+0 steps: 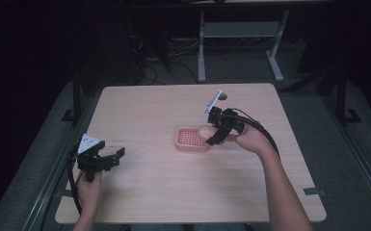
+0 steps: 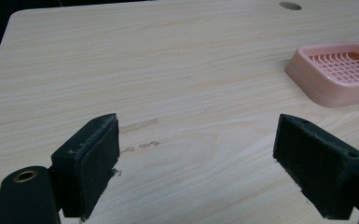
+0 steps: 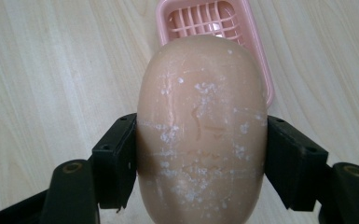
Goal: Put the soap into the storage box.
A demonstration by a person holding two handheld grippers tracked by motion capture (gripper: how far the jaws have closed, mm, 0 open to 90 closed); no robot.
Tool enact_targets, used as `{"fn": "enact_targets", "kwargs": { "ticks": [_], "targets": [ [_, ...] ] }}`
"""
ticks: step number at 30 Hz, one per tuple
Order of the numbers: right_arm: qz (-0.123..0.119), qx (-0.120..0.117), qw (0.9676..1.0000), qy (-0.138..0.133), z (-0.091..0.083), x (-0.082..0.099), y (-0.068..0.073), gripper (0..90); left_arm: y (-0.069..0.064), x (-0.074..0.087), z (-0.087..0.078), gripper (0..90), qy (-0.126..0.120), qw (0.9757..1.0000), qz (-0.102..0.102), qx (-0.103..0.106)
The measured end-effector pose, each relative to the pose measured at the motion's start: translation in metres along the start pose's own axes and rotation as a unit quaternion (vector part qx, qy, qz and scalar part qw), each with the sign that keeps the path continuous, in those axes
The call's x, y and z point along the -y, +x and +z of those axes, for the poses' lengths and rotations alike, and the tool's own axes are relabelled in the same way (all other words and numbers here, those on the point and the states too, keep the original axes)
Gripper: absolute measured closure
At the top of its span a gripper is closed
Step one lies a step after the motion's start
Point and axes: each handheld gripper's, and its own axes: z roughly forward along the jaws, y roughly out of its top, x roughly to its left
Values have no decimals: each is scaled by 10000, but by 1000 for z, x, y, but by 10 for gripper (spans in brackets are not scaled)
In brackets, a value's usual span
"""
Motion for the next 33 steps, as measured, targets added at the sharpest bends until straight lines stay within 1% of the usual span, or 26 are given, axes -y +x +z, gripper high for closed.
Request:
{"fn": "enact_targets", "kwargs": {
  "ticks": [7, 10, 15, 20, 25, 26, 27, 30, 33],
  "targets": [
    [3, -40, 10000, -27, 0, -5, -3, 320, -1, 0, 0, 142, 25, 10000, 50, 7],
    [-59, -12, 10000, -65, -1, -8, -5, 320, 0, 0, 0, 142, 5, 10000, 17, 2],
    [-47, -63, 9999, -146, -1, -13, -7, 320, 0, 0, 0, 142, 3, 10000, 18, 5],
    [-41, -56, 9999, -91, 0, -19, -9, 320, 0, 0, -1, 142, 5, 10000, 26, 4],
    [-116, -34, 9999, -60, 2, -25, -11, 320, 0, 0, -1, 142, 12, 10000, 30, 4],
    [-81, -43, 9999, -61, 2, -26, -11, 320, 0, 0, -1, 142, 9, 10000, 29, 6],
    [-96, -46, 9999, -60, 2, -27, -11, 320, 0, 0, -1, 142, 12, 10000, 38, 6],
    [-104, -82, 9999, -108, 5, -30, -12, 320, 0, 0, 0, 142, 11, 10000, 17, 5],
    [-132, -86, 9999, -52, 10, -33, -12, 320, -1, 0, -1, 142, 25, 10000, 33, 2]
  ]
}}
